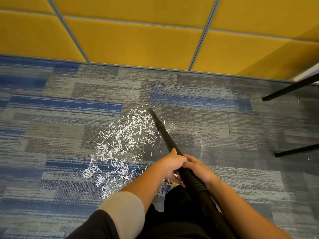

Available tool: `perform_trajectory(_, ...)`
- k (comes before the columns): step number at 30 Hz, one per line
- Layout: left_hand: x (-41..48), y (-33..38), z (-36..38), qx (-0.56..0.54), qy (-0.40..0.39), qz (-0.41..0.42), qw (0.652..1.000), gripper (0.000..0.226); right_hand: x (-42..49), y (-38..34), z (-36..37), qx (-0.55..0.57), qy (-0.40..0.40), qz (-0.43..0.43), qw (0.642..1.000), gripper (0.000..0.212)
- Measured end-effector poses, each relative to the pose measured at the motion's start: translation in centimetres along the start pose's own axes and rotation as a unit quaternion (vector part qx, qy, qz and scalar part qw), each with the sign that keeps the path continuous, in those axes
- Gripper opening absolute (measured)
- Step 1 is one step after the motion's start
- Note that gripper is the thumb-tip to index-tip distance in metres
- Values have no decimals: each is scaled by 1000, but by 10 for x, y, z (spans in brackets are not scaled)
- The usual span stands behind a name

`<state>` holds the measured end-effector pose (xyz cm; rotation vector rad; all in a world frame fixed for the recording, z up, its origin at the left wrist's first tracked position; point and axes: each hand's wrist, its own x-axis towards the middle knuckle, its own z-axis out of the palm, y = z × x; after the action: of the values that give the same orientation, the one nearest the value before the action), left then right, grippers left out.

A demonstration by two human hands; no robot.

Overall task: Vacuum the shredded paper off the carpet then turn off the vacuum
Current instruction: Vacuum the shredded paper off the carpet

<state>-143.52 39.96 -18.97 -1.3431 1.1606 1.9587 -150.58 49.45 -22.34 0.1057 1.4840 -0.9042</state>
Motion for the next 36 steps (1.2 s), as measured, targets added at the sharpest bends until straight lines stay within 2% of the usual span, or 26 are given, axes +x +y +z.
perform_trajectory(6,-2,3,-8,0,3,7,1000,77,3,-6,7,11,-2,-8,1000,46)
perform_trajectory(14,2,8,-8,-6,-5,8,1000,75,1,-9,5,23,17,-4,1000,46)
perform_trajectory(18,4,11,-5,-10,-4,10,1000,68,2,-12,3,24,26,-4,999,41)
perform_trajectory(26,6,22,-3,-25,-1,8,1000,69,7,-22,-6,8,22,-22,999,34)
perform_trajectory(36,13,22,-15,-66,80,6,995,64,26,-39,8,-50,-5,-6,999,39)
